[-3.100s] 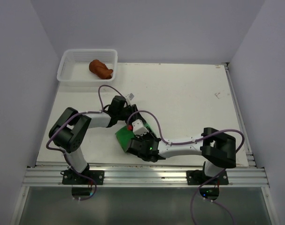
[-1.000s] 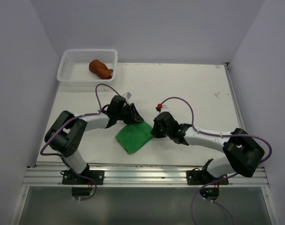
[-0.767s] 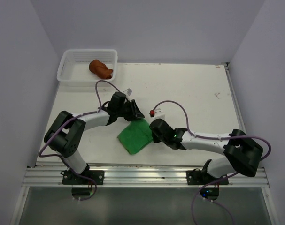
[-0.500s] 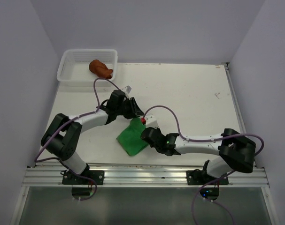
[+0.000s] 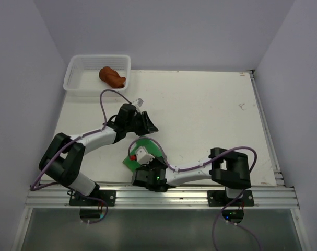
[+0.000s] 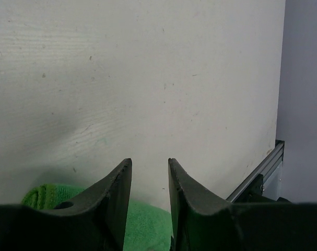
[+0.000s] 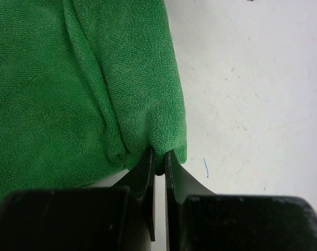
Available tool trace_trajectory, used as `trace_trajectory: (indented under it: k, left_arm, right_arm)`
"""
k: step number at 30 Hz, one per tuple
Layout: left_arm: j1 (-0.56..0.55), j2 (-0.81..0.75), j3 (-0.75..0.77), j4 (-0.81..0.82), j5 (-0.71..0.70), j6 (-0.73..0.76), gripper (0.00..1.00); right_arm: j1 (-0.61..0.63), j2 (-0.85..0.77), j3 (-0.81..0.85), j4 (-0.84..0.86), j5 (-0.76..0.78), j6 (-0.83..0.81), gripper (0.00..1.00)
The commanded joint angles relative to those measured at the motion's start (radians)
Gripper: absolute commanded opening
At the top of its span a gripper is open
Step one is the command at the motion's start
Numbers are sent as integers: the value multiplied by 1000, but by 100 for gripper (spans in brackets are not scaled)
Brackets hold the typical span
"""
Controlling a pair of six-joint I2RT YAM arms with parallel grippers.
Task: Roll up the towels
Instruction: Roll the towel
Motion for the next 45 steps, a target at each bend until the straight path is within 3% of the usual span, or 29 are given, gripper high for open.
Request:
trace_trajectory:
  k: [1, 18, 32, 36, 42, 45]
  left_arm:
    - [-6, -54, -30, 9, -10, -5, 38]
    - [-60, -260, -224, -17, -56, -28, 38]
    - [-89, -274, -386, -2, -124, -47, 38]
    - [-91, -283, -415, 6, -139, -59, 38]
    - [-91, -289, -428, 6, -156, -68, 38]
    - [-94, -291, -432, 17, -161, -73, 38]
  right_arm:
    - [54, 75, 84, -128, 161, 9, 0]
    - [114, 175, 123, -121, 92, -28, 0]
    - [128, 173, 112, -82, 77, -51, 0]
    - [123, 149, 104, -38, 72, -63, 7]
    - [113, 34, 58, 10, 54, -33, 32]
    - [96, -47, 21, 31, 22, -11, 39]
